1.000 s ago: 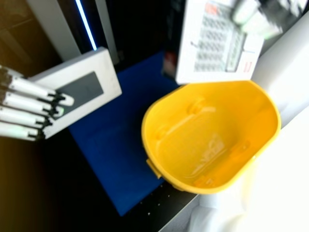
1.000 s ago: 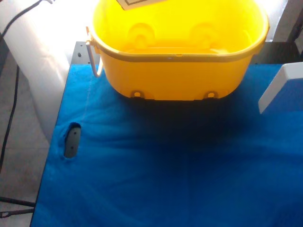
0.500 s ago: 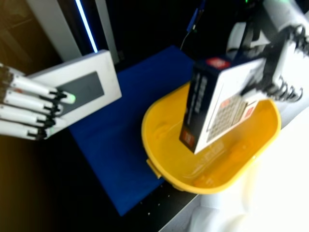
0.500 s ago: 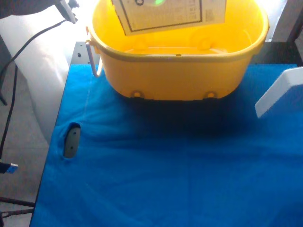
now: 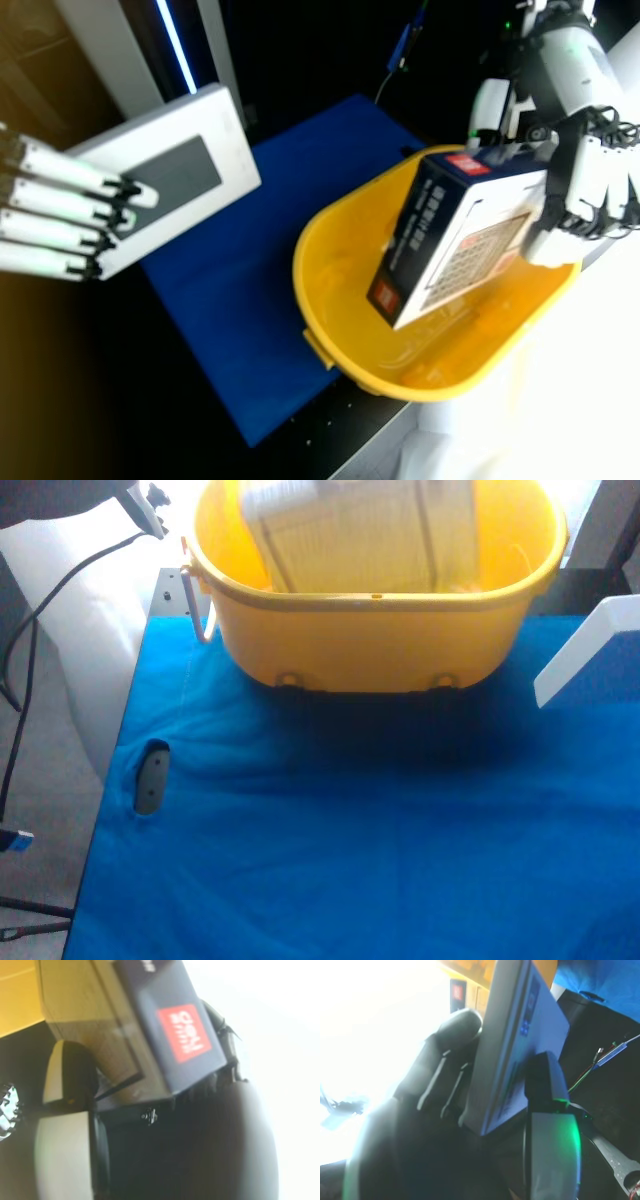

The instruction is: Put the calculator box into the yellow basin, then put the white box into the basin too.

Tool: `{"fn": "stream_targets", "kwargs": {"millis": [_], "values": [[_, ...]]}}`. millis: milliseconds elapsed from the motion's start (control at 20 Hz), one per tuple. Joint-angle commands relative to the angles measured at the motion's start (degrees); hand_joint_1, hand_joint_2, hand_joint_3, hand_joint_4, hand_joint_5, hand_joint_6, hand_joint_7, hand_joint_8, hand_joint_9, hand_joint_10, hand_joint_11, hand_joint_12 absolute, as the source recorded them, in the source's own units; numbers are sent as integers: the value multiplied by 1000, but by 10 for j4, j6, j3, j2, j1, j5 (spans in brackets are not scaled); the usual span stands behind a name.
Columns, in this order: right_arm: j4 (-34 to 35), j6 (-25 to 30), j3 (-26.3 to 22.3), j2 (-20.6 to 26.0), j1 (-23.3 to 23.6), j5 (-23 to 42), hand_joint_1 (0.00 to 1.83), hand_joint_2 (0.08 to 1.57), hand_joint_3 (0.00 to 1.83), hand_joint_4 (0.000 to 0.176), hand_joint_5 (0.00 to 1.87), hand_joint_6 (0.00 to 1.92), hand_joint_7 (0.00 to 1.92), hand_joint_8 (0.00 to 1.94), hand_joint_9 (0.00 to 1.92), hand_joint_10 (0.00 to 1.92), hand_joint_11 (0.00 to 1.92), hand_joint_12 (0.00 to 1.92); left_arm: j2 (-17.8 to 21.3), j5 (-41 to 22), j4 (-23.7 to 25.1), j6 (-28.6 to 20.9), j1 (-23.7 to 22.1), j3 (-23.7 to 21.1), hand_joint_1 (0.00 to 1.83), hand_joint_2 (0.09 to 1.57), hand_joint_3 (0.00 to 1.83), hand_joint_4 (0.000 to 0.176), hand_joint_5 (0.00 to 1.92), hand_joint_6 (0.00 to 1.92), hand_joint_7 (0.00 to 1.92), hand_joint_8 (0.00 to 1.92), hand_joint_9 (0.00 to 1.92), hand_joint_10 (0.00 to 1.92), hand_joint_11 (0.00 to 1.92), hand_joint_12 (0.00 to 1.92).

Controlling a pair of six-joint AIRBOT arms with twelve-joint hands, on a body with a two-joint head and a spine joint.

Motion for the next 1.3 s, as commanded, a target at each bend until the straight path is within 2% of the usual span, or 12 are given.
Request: {"fn": "stream_targets", "kwargs": {"millis": [0,100,200,300,350,400,450,500,600,650,700,1250], "values": [[17,5,0,2,7,-80,1265,1115,0,0,1038,681,968,1249,901,1128,730,1546,7,-82,-12,-4,-3,-3,773,958,0,135,261,9,189,6,1,416,0,1351],[17,5,-1,2,7,-87,1349,1129,3,0,970,811,937,1178,847,1279,669,1444,17,-99,-19,-5,-2,-12,750,964,0,136,256,3,195,7,29,361,0,1215],[17,5,-2,3,7,-97,1365,1138,1,0,931,953,927,1136,821,1298,646,1355,29,-119,-26,-5,-2,-23,704,958,0,131,256,1,215,10,61,356,0,1152],[19,5,-4,3,7,-113,1370,1124,0,0,980,868,942,1103,843,1280,658,1369,53,-151,-38,-5,-1,-44,711,963,0,111,299,9,279,17,115,328,0,1042],[24,5,-4,4,7,-123,1244,1114,0,0,1081,704,918,1228,809,1043,613,1520,67,-167,-43,-5,-1,-56,696,1036,13,89,333,11,322,18,107,254,0,901],[30,5,-4,4,7,-131,1244,1114,0,0,1081,704,918,1228,809,1043,613,1520,79,-179,-47,-5,-3,-65,696,1036,13,89,333,11,322,18,107,254,0,901],[33,5,-4,4,7,-136,1242,1115,0,0,1085,686,912,1250,815,1040,626,1519,90,-189,-50,-5,-6,-73,703,1057,13,71,345,11,329,15,134,243,0,1051],[34,5,-5,5,7,-143,1216,1132,0,0,1007,887,905,1186,864,859,689,1313,102,-198,-56,-5,-8,-79,666,1041,1,47,416,28,365,17,237,269,0,1198],[35,5,-7,5,8,-162,1212,1135,1,3,997,919,898,1178,881,788,699,1264,113,-209,-64,-5,-13,-83,674,1057,0,55,449,22,357,5,247,228,0,1212],[35,5,-8,4,12,-169,1206,1149,0,0,983,989,854,1189,890,690,700,1190,116,-212,-70,-5,-14,-83,710,1084,1,7,464,9,287,0,241,149,0,1236],[35,5,-9,2,18,-173,1212,1149,0,0,1012,933,827,1235,892,693,713,1189,119,-216,-76,-3,-14,-84,733,1086,1,0,456,4,301,8,276,158,0,1270],[39,-28,-1,6,68,-177,1205,1153,1,0,987,983,829,1226,889,702,719,1184,126,-216,-145,58,0,-77,720,1063,0,0,445,5,214,2,258,98,0,1219]]}}
